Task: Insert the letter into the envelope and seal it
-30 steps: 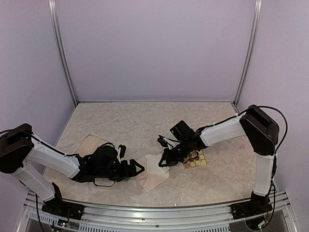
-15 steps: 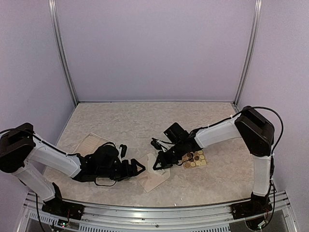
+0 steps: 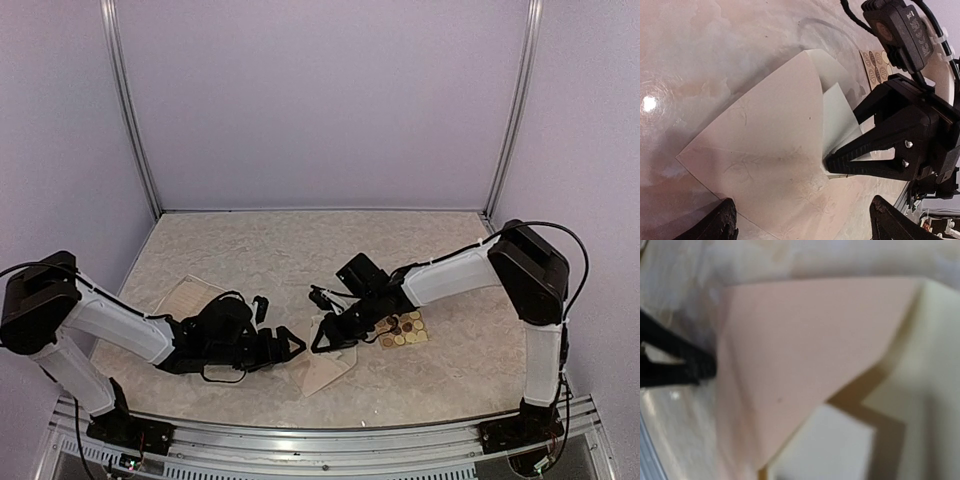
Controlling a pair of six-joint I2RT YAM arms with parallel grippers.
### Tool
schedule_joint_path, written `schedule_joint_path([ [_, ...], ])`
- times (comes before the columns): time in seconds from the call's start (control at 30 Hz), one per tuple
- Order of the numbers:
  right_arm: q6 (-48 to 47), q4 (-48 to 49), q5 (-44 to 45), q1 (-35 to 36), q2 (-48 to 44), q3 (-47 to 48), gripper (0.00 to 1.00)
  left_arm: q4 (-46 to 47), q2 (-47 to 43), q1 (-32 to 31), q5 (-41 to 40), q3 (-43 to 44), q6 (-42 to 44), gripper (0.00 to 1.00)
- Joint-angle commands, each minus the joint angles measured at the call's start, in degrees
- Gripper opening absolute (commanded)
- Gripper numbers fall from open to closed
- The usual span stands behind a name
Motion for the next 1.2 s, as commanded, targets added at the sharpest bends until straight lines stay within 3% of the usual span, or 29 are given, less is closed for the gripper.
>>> schedule_joint_path([
  [0.0, -0.82, -4.24, 4.93, 0.72, -2.78, 0.62, 0.3, -3.72, 1.23, 0.12, -1.45, 0.49, 1.12, 0.87],
  [0.37, -3.66, -12.45, 17.28, 1.11, -10.57, -0.24, 0.64, -9.16, -6.37, 0.31, -4.11, 0.39, 2.08, 0.87],
  [1.17, -2.53, -8.98, 14.13, 3.14, -3.62, 1.57, 0.65, 4.0, 2.48, 0.14, 6.01, -2.26, -2.42, 0.87],
])
